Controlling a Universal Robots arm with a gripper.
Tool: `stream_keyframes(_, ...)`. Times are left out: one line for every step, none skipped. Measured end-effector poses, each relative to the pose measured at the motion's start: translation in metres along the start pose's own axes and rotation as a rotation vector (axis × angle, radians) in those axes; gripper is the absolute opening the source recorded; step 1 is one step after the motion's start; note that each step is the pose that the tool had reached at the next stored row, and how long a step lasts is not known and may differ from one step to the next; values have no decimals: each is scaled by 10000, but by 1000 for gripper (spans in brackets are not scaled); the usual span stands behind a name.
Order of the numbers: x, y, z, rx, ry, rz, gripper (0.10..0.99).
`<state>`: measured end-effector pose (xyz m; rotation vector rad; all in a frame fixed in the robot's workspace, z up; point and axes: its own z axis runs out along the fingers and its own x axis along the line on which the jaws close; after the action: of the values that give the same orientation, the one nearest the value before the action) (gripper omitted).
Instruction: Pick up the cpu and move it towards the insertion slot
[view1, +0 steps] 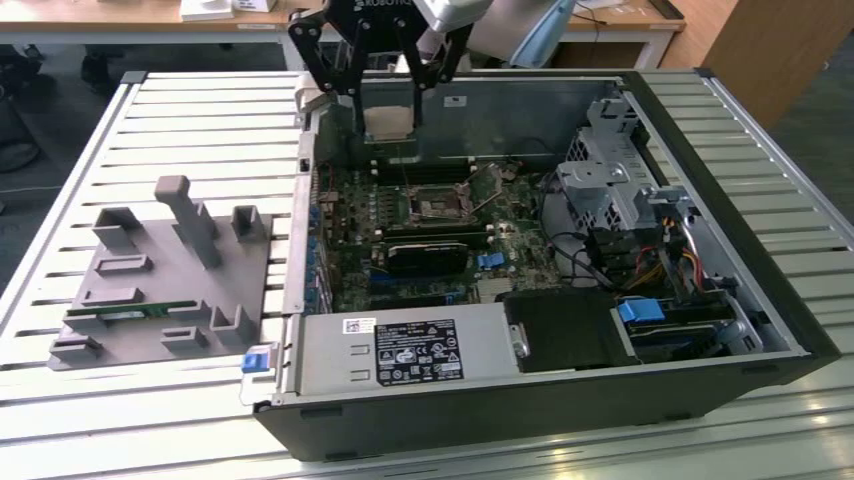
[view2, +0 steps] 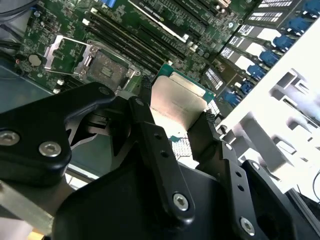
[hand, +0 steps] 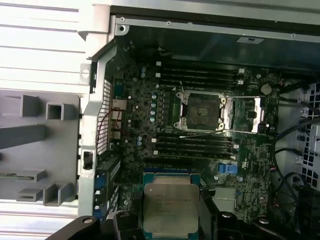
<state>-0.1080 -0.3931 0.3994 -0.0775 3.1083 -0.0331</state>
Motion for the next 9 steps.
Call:
stream_keyframes(-15, 19, 1, 1, 1, 0, 541)
stream_keyframes(-28, 37, 3, 1, 1, -1, 541)
stream_keyframes(-41, 54, 4, 1, 1, 0, 541)
stream_keyframes(-55, 69, 6, 2, 1, 0, 541)
stream_keyframes(-67, 81, 8, 1, 1, 0, 541)
stream_keyframes(-77, 91, 11, 0, 0, -1, 541)
stream_keyframes(-87, 100, 12, 0, 0, -1, 541)
stream_keyframes(-96, 107, 14, 1, 1, -1, 541)
stream_keyframes(-105, 114, 15, 1, 1, -1, 541)
